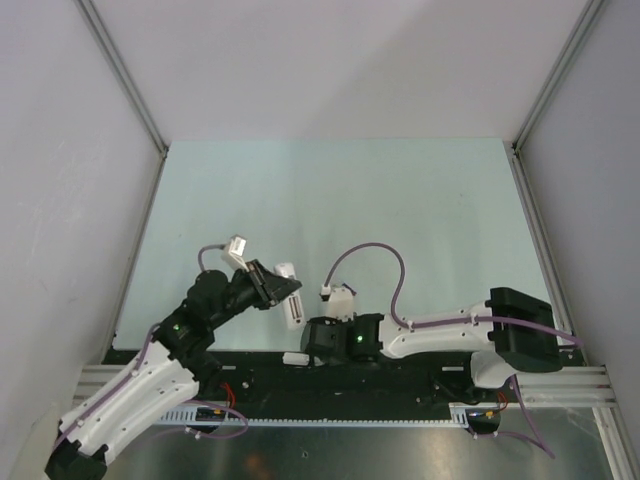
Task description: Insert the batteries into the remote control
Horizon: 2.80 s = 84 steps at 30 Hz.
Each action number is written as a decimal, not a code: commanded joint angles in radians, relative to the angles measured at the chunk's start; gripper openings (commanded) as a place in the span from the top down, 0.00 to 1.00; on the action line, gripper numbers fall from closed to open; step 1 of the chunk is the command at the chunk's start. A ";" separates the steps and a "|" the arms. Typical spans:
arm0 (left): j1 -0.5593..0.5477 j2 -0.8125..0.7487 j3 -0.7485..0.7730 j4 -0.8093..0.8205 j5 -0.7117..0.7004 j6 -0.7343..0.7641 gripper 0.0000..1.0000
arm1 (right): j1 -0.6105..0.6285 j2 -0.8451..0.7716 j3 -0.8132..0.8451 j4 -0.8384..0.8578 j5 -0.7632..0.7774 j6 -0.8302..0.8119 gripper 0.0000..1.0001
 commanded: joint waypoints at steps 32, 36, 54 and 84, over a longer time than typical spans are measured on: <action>0.095 -0.186 0.162 -0.306 -0.275 0.104 1.00 | -0.037 0.271 0.167 0.082 -0.139 0.024 0.51; 0.089 -0.190 0.166 -0.305 -0.281 0.109 1.00 | -0.043 0.291 0.167 0.093 -0.125 0.042 0.53; 0.081 -0.192 0.160 -0.308 -0.286 0.106 1.00 | -0.060 0.346 0.190 0.110 -0.117 0.043 0.81; 0.083 -0.181 0.151 -0.306 -0.297 0.094 1.00 | -0.011 0.080 0.190 -0.145 0.048 0.055 1.00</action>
